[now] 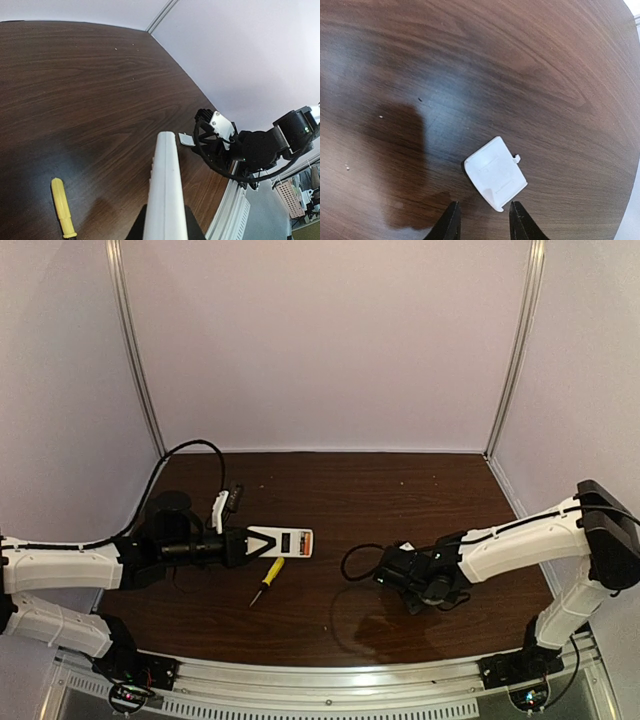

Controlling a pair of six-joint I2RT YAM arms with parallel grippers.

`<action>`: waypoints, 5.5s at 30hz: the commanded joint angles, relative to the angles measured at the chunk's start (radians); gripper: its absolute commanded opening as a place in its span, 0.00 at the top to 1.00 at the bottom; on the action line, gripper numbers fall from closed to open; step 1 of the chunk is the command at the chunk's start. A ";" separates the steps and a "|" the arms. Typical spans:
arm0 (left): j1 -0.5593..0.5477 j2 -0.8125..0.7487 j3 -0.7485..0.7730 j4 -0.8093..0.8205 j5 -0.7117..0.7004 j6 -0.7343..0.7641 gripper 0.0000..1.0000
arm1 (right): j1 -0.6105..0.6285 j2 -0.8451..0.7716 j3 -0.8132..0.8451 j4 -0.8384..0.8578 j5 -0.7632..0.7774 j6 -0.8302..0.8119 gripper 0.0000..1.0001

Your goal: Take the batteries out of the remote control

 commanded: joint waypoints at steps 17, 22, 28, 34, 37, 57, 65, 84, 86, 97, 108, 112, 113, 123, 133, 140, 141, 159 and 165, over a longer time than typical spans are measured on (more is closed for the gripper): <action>-0.005 0.132 0.042 0.146 0.081 -0.012 1.00 | 0.006 -0.447 -0.136 0.228 -0.022 -0.014 0.23; -0.012 0.187 0.048 0.187 0.103 -0.026 1.00 | 0.007 -0.506 -0.153 0.248 -0.010 -0.013 0.01; -0.022 0.271 0.070 0.211 0.110 -0.032 1.00 | 0.008 -0.551 -0.168 0.270 0.007 -0.016 0.00; -0.054 0.380 0.096 0.279 0.140 -0.059 1.00 | 0.006 -0.586 -0.177 0.308 0.040 -0.017 0.00; -0.083 0.440 0.117 0.310 0.151 -0.071 1.00 | 0.007 -0.606 -0.192 0.346 0.045 -0.025 0.00; -0.124 0.705 0.193 0.420 0.188 -0.130 1.00 | 0.007 -0.520 -0.162 0.416 0.017 -0.067 0.00; -0.124 0.748 0.219 0.405 0.185 -0.123 0.99 | 0.008 -0.523 -0.169 0.422 0.016 -0.067 0.00; -0.123 0.761 0.258 0.293 0.142 -0.071 0.77 | 0.008 -0.521 -0.171 0.429 0.012 -0.065 0.00; -0.124 0.761 0.259 0.290 0.138 -0.071 0.73 | 0.008 -0.521 -0.171 0.428 0.009 -0.065 0.00; -0.124 0.743 0.260 0.242 0.094 -0.060 0.42 | 0.007 -0.549 -0.172 0.415 0.006 -0.062 0.00; -0.126 0.677 0.258 0.128 -0.012 -0.023 0.28 | 0.008 -0.568 -0.174 0.399 0.009 -0.059 0.00; -0.144 0.674 0.275 0.099 -0.030 -0.014 0.28 | 0.007 -0.569 -0.174 0.394 0.012 -0.058 0.00; -0.151 0.670 0.281 0.089 -0.038 -0.009 0.27 | 0.008 -0.569 -0.174 0.394 0.012 -0.058 0.00; -0.184 0.563 0.284 -0.050 -0.210 0.087 0.20 | 0.008 -0.568 -0.172 0.394 0.014 -0.052 0.00; -0.193 0.397 0.315 -0.362 -0.392 0.231 0.20 | 0.009 -0.585 -0.171 0.380 0.005 -0.048 0.00; -0.194 0.343 0.317 -0.481 -0.481 0.237 0.22 | 0.009 -0.585 -0.170 0.377 -0.006 -0.044 0.00; -0.193 0.349 0.322 -0.493 -0.480 0.237 0.24 | 0.009 -0.582 -0.170 0.378 -0.008 -0.044 0.00; -0.234 0.320 0.264 -0.641 -0.496 0.162 0.39 | 0.010 -0.531 -0.134 0.417 -0.032 -0.085 0.00; -0.234 0.299 0.221 -0.655 -0.511 0.132 0.46 | 0.012 -0.493 -0.110 0.443 -0.055 -0.104 0.00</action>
